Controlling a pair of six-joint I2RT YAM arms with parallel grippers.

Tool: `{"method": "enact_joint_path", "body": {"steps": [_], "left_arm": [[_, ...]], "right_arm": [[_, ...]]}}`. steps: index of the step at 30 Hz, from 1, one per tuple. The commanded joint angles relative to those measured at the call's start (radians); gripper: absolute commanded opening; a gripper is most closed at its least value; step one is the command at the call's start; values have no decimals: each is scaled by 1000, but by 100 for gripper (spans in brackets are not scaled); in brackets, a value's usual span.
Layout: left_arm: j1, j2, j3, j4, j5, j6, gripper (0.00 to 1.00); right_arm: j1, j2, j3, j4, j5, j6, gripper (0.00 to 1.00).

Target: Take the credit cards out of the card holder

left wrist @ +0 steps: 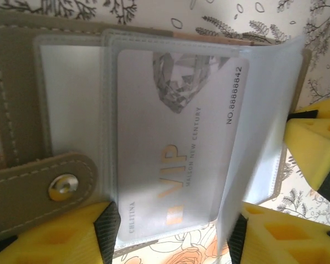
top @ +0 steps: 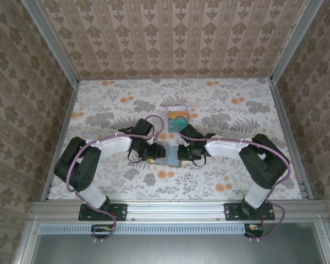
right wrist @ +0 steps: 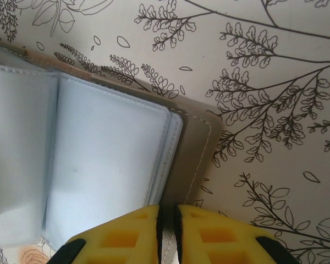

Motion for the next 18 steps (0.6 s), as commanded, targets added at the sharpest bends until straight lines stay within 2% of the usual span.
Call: {"method": "enact_joint_path", "body": {"steps": [1, 8, 10, 13, 16, 18], "left_arm": [[-14, 17, 25, 26, 46, 10, 60], [-35, -14, 85, -25, 21, 24, 74], [-40, -17, 100, -37, 16, 30, 90], [-46, -16, 106, -46, 12, 35, 98], [-46, -24, 105, -50, 11, 35, 100], [-46, -35, 108, -43, 33, 32, 97]], "right_arm": [[2, 39, 8, -12, -9, 5, 19], [2, 35, 9, -13, -7, 5, 19], [2, 35, 9, -15, -5, 5, 19], [2, 33, 9, -16, -5, 5, 19], [2, 27, 8, -19, -2, 5, 19], [2, 21, 5, -22, 3, 3, 19]]}}
